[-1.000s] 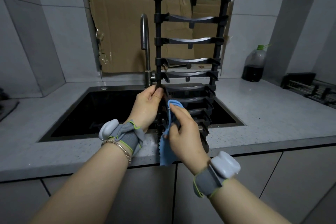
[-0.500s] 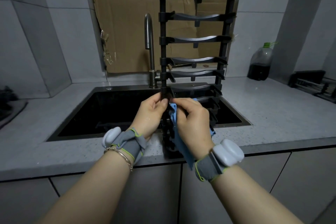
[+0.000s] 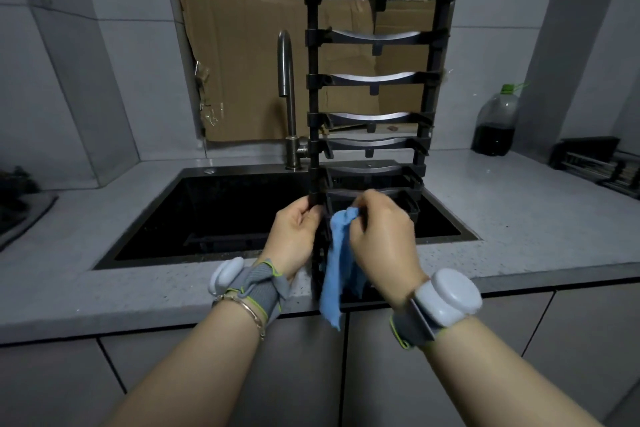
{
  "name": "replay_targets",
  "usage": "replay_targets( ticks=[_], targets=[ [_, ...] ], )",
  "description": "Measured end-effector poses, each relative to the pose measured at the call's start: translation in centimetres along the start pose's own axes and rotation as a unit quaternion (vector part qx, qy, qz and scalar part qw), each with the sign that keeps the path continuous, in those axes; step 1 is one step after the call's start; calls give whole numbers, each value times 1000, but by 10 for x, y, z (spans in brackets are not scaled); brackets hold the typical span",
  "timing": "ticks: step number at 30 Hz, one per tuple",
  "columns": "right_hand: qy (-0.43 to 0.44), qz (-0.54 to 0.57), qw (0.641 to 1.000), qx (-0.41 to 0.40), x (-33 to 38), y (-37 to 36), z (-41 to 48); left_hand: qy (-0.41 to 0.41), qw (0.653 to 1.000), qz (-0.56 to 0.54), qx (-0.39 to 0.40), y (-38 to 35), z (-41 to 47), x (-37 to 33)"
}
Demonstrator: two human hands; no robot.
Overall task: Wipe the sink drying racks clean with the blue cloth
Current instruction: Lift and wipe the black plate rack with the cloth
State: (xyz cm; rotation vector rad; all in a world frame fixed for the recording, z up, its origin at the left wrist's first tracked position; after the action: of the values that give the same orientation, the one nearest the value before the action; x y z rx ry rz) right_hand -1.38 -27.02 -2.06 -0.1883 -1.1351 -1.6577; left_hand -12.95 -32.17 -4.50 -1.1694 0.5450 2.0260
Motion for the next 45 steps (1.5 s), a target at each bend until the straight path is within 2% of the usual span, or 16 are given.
replay_targets(
  ticks=[3, 4, 6, 9, 12, 15, 21, 26, 31, 37, 45],
  targets=[
    [77, 131, 981, -124, 2, 8, -5, 3, 1000, -5, -6, -2, -1, -1],
    [103, 158, 972, -137, 5, 6, -6, 1, 1000, -10, -8, -3, -1, -2],
    [142, 185, 967, -101, 7, -4, -8, -7, 1000, -14, -8, -3, -2, -4],
    [191, 114, 975, -6, 4, -17, -15, -2, 1000, -10, -2, -2, 0, -5],
    [235, -63, 970, 5, -1, -17, -14, 1, 1000, 10, 12, 2, 4, -3],
    [231, -165, 959, 14, -8, -6, -8, 9, 1000, -1, 26, 4, 5, -2],
    [204, -319, 926, -20, -41, 9, -11, 0, 999, 5, 36, 2, 6, -2],
    [173, -336, 924, -57, -44, 11, -16, -2, 999, 8, 37, 1, 0, -5],
    [113, -306, 945, -33, -35, -7, -25, 8, 1000, 14, 24, 0, 1, -4],
    [130, -308, 942, -36, -51, -7, -35, 2, 1000, 14, 24, 0, 1, -2],
    [147, -328, 928, -100, -40, 5, -10, -1, 1000, 13, 23, -2, 0, -1]
  ],
)
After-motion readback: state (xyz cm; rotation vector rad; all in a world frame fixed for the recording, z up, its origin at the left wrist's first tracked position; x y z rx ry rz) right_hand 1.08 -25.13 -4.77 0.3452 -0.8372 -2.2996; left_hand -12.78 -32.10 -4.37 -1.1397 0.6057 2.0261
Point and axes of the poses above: each hand's wrist, its own z-axis towards the middle knuckle, its own y-axis out of the back of the hand, x = y × z, the point moved 1 cm from there along z, towards the middle knuckle, and after that the axes turned 7 degrees about -y, right-handed, at the moved point
